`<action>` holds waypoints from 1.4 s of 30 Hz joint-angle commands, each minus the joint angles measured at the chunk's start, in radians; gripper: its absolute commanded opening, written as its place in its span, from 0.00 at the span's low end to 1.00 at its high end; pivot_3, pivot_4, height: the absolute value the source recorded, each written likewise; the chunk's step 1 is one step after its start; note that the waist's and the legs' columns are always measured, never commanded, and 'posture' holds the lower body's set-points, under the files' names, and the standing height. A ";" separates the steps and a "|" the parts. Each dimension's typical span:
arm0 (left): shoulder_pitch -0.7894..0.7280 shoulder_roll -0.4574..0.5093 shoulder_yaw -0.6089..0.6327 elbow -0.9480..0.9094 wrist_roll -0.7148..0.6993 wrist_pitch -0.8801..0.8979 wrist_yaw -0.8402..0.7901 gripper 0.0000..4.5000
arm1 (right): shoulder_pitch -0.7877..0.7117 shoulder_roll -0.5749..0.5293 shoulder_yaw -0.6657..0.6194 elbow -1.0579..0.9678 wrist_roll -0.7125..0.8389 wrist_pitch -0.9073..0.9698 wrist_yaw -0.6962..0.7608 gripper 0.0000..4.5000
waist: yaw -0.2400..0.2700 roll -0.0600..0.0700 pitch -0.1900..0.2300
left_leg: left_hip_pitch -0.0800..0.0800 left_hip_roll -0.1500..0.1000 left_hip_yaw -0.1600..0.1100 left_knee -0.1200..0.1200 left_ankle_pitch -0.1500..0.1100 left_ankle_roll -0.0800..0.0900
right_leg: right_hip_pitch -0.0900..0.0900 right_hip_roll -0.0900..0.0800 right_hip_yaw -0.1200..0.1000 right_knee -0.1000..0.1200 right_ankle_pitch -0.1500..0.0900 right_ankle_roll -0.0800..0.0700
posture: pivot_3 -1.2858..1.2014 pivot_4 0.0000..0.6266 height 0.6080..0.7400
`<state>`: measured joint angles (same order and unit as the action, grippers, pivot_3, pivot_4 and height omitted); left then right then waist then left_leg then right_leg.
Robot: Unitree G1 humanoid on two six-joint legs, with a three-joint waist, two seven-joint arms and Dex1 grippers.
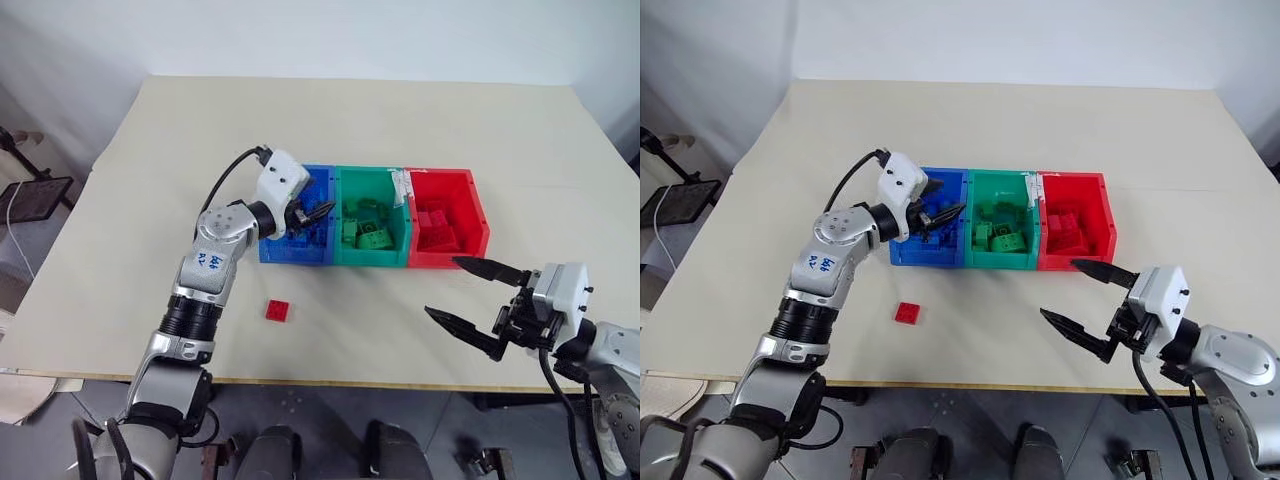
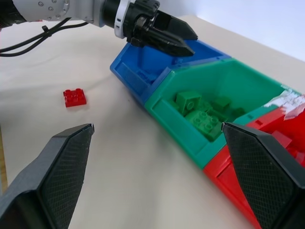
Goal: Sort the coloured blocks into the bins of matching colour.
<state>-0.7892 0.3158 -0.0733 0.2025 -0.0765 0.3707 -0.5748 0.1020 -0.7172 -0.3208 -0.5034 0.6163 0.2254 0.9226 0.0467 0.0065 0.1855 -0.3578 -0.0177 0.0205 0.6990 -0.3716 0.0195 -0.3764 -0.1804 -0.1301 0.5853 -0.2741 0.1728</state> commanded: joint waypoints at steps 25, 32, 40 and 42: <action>0.633 0.532 0.288 -0.262 -0.266 -0.299 -0.609 1.00 | -0.197 -0.053 0.186 0.207 -0.075 -0.098 0.287 1.00 | -0.019 0.000 0.000 | 0.002 0.003 0.000 -0.001 -0.002 -0.002 | 0.000 0.001 0.000 0.000 0.000 0.000 | 0.52 0.24 1.00; 0.486 0.419 -0.029 -0.330 -0.074 -0.233 -0.513 1.00 | -0.091 -0.094 0.130 0.194 -0.088 -0.112 0.304 1.00 | -0.020 0.000 0.000 | 0.002 0.002 0.001 -0.001 -0.002 -0.002 | 0.000 0.001 0.000 0.001 0.000 0.000 | 0.52 0.24 1.00; 0.405 0.426 -0.124 -0.171 0.032 -0.291 -0.517 1.00 | -0.036 -0.089 0.120 0.157 -0.096 -0.116 0.274 1.00 | -0.023 0.000 0.000 | 0.004 0.004 0.005 -0.001 -0.002 -0.002 | 0.000 0.003 0.003 0.001 -0.001 -0.001 | 0.52 0.24 1.00; 0.388 0.431 -0.127 -0.145 0.050 -0.298 -0.499 0.91 | -0.030 -0.086 0.119 0.147 -0.096 -0.113 0.265 1.00 | -0.021 0.000 0.000 | 0.005 0.004 0.005 0.000 -0.002 -0.002 | 0.001 0.003 0.003 0.001 -0.001 -0.001 | 0.52 0.24 1.00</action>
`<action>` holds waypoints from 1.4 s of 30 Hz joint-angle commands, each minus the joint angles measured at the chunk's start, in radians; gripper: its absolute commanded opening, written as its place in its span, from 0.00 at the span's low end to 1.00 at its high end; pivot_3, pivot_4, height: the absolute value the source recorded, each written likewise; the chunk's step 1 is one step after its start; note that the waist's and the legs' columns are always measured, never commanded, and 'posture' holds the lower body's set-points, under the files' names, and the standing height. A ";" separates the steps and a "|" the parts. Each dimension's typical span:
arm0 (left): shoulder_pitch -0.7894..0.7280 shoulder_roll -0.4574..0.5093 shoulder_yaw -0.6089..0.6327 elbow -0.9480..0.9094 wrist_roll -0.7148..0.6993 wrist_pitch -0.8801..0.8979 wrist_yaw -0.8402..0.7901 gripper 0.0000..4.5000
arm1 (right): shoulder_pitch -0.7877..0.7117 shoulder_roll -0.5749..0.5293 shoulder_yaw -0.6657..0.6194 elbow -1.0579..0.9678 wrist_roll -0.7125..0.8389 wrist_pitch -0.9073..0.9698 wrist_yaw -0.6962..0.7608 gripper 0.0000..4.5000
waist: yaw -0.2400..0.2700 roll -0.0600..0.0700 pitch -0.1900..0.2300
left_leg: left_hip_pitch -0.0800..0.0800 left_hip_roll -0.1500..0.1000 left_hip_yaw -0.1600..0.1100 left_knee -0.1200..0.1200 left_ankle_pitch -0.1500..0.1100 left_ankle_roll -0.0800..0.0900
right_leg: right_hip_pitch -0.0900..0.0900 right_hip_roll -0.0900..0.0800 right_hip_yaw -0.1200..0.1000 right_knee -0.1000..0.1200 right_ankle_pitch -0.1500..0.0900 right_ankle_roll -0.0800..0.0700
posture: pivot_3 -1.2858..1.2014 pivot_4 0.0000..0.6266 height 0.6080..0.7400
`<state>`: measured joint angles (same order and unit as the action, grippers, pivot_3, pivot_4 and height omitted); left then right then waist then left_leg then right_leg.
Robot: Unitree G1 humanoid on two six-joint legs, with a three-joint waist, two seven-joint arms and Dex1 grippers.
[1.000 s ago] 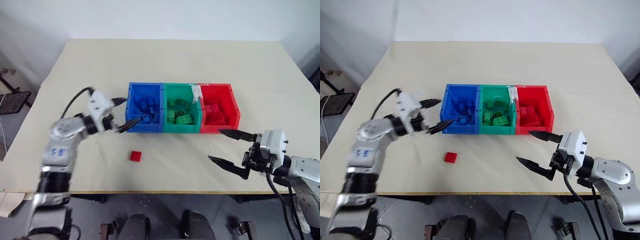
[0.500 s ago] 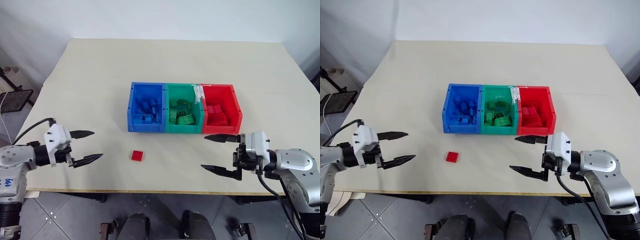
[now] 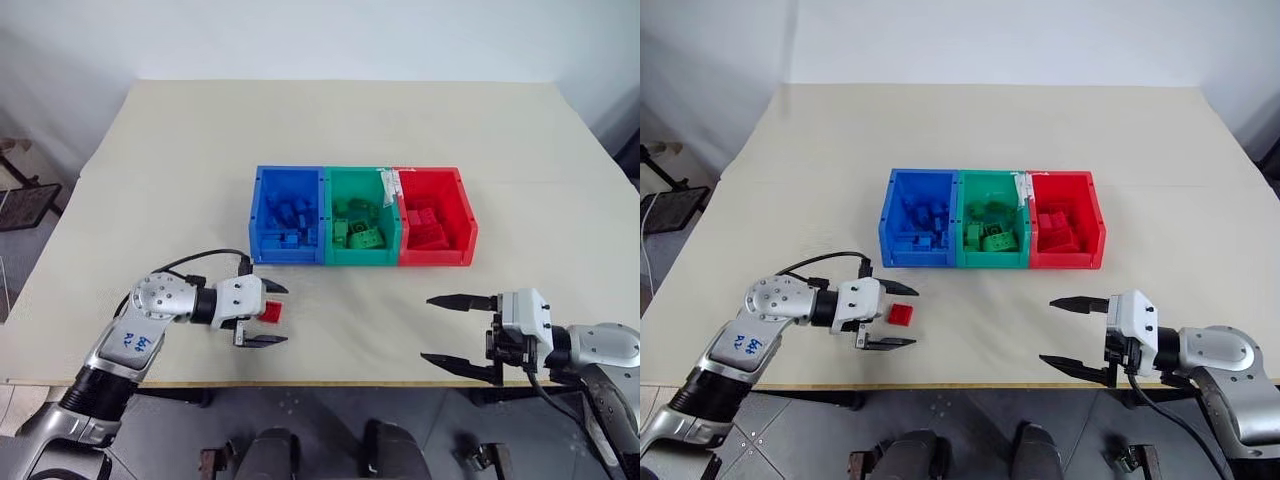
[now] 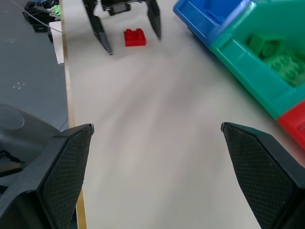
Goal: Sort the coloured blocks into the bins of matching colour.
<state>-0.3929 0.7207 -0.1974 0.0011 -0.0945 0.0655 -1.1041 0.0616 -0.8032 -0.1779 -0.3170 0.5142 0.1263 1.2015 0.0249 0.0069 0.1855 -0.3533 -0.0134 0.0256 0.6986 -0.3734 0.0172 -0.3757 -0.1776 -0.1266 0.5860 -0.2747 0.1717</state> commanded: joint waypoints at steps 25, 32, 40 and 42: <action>-0.494 -0.627 -0.002 0.171 -0.082 0.355 0.427 0.31 | 0.261 0.264 -0.335 -0.215 0.017 -0.033 -0.466 1.00 | 0.052 -0.001 0.000 | -0.003 -0.003 0.000 0.003 0.000 0.002 | 0.000 -0.002 0.000 -0.001 0.000 0.001 | 0.52 0.24 1.00; -0.803 -0.803 -0.030 0.760 0.053 0.008 0.534 0.31 | 0.334 0.338 -0.347 -0.316 0.008 -0.020 -0.595 1.00 | 0.030 0.000 -0.001 | -0.001 -0.003 0.004 -0.003 0.001 0.002 | -0.001 -0.002 0.001 -0.005 0.000 0.001 | 0.52 0.24 1.00; -0.944 -0.839 -0.019 1.096 0.136 -0.230 0.546 0.61 | 0.378 0.371 -0.327 -0.378 -0.009 -0.026 -0.648 1.00 | 0.028 0.000 -0.001 | -0.004 -0.004 0.008 -0.004 0.001 0.006 | -0.002 -0.002 0.001 -0.012 0.000 0.001 | 0.52 0.24 1.00; -0.950 -0.839 -0.003 1.117 0.131 -0.265 0.525 0.75 | 0.385 0.380 -0.327 -0.386 -0.009 -0.031 -0.655 1.00 | 0.031 0.000 -0.001 | -0.004 -0.004 0.008 -0.004 0.001 0.006 | -0.003 -0.002 0.001 -0.012 0.000 0.001 | 0.52 0.24 1.00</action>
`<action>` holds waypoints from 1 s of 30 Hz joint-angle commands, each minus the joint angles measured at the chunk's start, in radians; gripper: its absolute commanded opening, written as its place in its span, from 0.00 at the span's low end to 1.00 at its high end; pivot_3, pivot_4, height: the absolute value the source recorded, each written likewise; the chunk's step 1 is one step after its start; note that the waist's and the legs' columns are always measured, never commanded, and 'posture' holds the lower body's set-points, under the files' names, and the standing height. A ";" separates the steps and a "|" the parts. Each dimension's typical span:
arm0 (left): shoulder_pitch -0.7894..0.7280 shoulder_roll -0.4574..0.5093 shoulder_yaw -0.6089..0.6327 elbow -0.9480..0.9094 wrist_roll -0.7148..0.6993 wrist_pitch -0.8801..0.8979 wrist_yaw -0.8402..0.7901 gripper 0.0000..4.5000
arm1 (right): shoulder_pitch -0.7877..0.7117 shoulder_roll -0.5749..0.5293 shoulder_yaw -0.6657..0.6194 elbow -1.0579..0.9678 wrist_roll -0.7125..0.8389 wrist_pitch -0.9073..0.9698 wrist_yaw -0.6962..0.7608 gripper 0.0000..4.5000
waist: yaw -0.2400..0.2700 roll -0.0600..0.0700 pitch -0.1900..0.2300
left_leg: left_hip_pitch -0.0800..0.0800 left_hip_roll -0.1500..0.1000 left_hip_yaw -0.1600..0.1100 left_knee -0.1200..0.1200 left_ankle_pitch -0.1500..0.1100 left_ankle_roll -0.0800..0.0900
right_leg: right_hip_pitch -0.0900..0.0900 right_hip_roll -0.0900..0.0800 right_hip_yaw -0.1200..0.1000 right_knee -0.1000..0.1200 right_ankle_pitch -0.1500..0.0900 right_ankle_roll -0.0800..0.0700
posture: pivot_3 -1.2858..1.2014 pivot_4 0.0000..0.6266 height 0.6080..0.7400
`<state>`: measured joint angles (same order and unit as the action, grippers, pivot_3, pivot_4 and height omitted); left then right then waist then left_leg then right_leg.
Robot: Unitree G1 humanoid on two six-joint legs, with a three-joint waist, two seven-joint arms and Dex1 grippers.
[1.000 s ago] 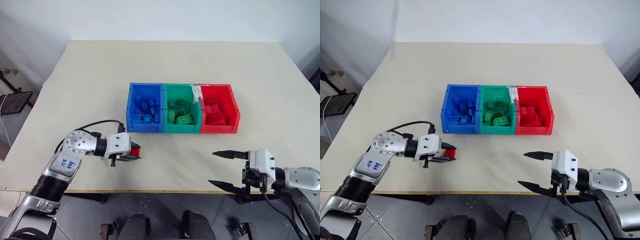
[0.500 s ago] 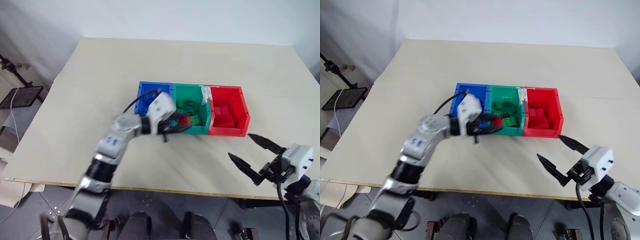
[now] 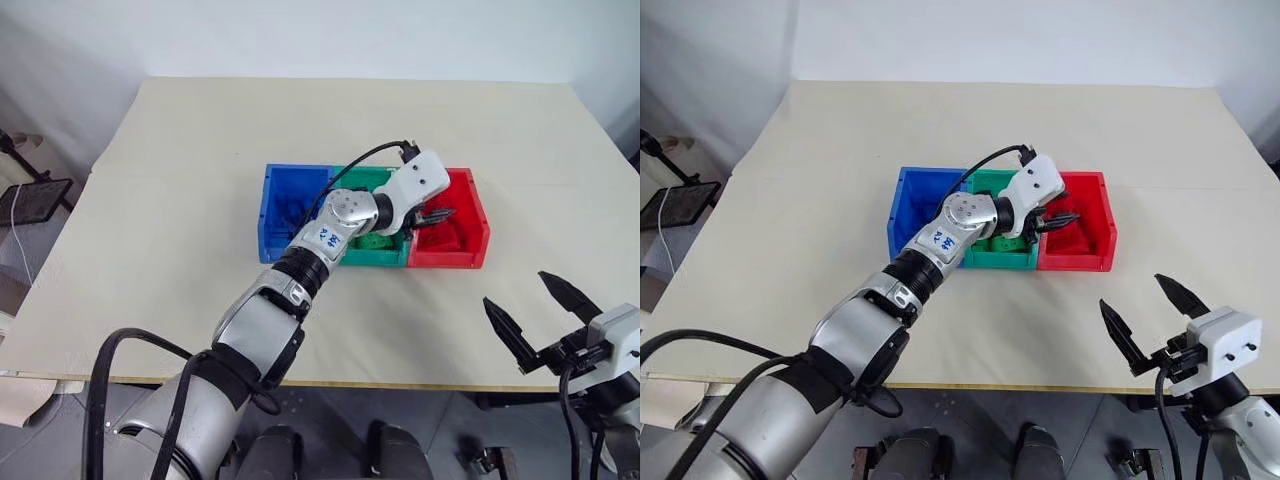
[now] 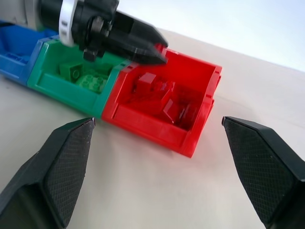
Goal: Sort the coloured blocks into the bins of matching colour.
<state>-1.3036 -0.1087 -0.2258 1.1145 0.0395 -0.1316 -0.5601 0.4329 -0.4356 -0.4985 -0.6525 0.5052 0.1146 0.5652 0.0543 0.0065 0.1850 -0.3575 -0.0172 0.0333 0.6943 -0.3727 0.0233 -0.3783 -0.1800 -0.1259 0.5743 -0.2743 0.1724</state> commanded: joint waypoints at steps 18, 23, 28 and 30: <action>0.520 0.493 0.132 -0.816 -0.188 0.044 -0.464 0.99 | -0.135 -0.194 0.061 0.145 0.022 -0.053 0.259 1.00 | -0.042 0.001 -0.001 | 0.004 0.003 0.001 0.000 -0.001 -0.001 | -0.001 0.000 0.000 0.007 0.000 0.000 | 0.52 0.24 1.00; 0.772 0.675 0.237 -1.083 -0.250 0.130 -0.470 0.99 | -0.227 -0.278 0.101 0.250 0.016 -0.057 0.367 1.00 | -0.028 0.001 0.000 | 0.004 0.003 -0.003 0.004 -0.002 -0.002 | 0.001 0.000 -0.001 0.010 0.000 0.000 | 0.52 0.24 1.00; 0.958 0.796 0.364 -1.127 -0.285 0.125 -0.457 0.99 | -0.343 -0.304 0.163 0.333 0.001 -0.052 0.424 1.00 | -0.029 0.001 0.000 | 0.004 0.003 -0.005 0.005 -0.002 -0.003 | 0.002 0.000 -0.001 0.010 0.000 0.000 | 0.52 0.24 1.00; 1.009 0.822 0.388 -1.134 -0.295 0.128 -0.461 0.99 | -0.369 -0.310 0.184 0.360 -0.012 -0.062 0.443 1.00 | -0.027 0.001 0.000 | 0.004 0.003 -0.006 0.004 -0.002 -0.003 | 0.002 0.000 -0.001 0.011 0.000 0.000 | 0.52 0.24 1.00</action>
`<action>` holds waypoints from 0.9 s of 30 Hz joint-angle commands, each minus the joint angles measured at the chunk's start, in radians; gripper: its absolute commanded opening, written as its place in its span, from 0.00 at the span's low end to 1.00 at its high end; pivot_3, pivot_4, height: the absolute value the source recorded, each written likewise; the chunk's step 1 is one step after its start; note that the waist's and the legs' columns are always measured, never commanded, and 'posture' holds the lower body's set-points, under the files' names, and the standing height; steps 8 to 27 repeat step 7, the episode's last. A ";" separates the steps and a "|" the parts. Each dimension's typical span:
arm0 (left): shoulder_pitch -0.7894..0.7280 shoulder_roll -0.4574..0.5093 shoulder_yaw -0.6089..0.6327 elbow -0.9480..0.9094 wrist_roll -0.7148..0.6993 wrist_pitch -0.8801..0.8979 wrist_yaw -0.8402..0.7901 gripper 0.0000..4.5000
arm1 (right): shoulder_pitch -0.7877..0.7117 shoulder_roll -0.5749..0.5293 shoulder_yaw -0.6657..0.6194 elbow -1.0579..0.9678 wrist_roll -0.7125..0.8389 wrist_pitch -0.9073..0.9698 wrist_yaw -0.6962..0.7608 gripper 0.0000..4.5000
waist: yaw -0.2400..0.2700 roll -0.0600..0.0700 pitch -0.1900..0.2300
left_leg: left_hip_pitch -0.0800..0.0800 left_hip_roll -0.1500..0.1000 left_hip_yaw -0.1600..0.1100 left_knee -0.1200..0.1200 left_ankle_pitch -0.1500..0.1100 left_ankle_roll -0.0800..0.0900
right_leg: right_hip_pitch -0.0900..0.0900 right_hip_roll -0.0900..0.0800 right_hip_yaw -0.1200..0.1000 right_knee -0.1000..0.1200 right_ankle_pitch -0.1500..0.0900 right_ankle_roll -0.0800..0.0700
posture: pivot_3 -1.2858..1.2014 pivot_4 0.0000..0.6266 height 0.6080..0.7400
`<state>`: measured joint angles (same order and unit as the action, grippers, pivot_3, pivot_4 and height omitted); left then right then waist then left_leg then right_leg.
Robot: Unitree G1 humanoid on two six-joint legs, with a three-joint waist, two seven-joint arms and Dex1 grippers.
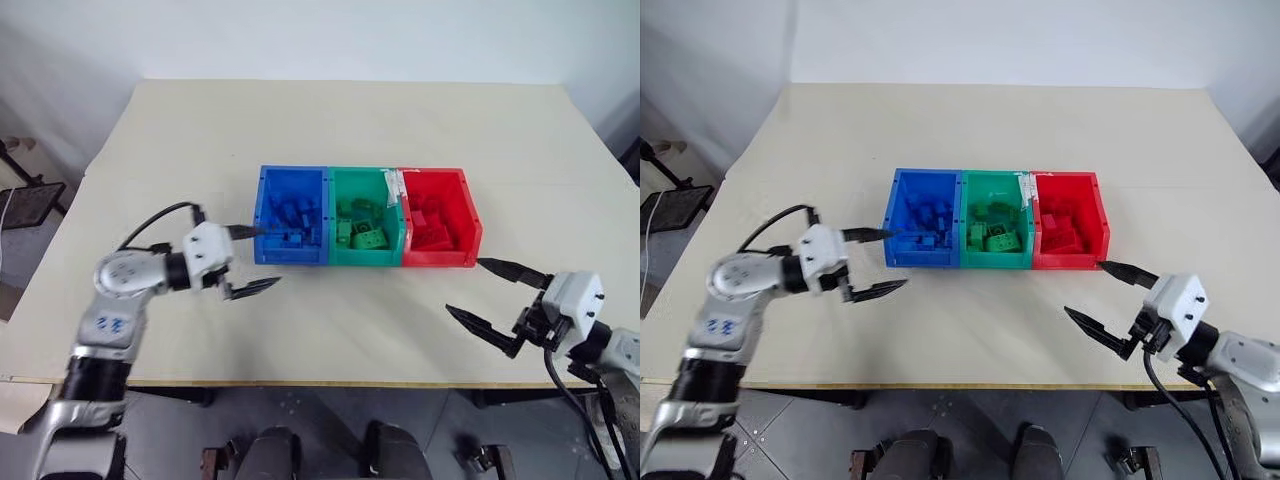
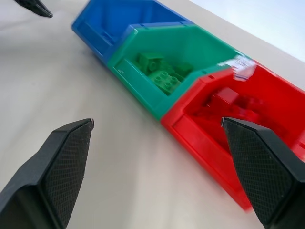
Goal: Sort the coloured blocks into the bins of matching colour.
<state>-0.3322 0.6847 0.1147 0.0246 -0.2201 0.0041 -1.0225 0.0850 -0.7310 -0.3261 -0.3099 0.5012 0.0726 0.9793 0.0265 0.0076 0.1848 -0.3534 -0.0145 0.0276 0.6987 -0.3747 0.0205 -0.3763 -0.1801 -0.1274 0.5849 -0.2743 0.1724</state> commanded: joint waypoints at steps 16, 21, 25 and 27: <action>0.129 0.022 0.089 -0.090 -0.049 0.011 0.076 0.99 | -0.047 0.009 0.022 0.038 -0.010 -0.011 0.000 1.00 | 0.001 0.000 0.000 | 0.000 0.000 0.000 0.000 0.000 -0.001 | 0.000 0.000 -0.001 0.000 0.000 0.000 | 0.52 0.24 1.00; 0.129 0.022 0.089 -0.090 -0.049 0.011 0.076 0.99 | -0.047 0.009 0.022 0.038 -0.010 -0.011 0.000 1.00 | 0.001 0.000 0.000 | 0.000 0.000 0.000 0.000 0.000 -0.001 | 0.000 0.000 -0.001 0.000 0.000 0.000 | 0.52 0.24 1.00; 0.129 0.022 0.089 -0.090 -0.049 0.011 0.076 0.99 | -0.047 0.009 0.022 0.038 -0.010 -0.011 0.000 1.00 | 0.001 0.000 0.000 | 0.000 0.000 0.000 0.000 0.000 -0.001 | 0.000 0.000 -0.001 0.000 0.000 0.000 | 0.52 0.24 1.00; 0.129 0.022 0.089 -0.090 -0.049 0.011 0.076 0.99 | -0.047 0.009 0.022 0.038 -0.010 -0.011 0.000 1.00 | 0.001 0.000 0.000 | 0.000 0.000 0.000 0.000 0.000 -0.001 | 0.000 0.000 -0.001 0.000 0.000 0.000 | 0.52 0.24 1.00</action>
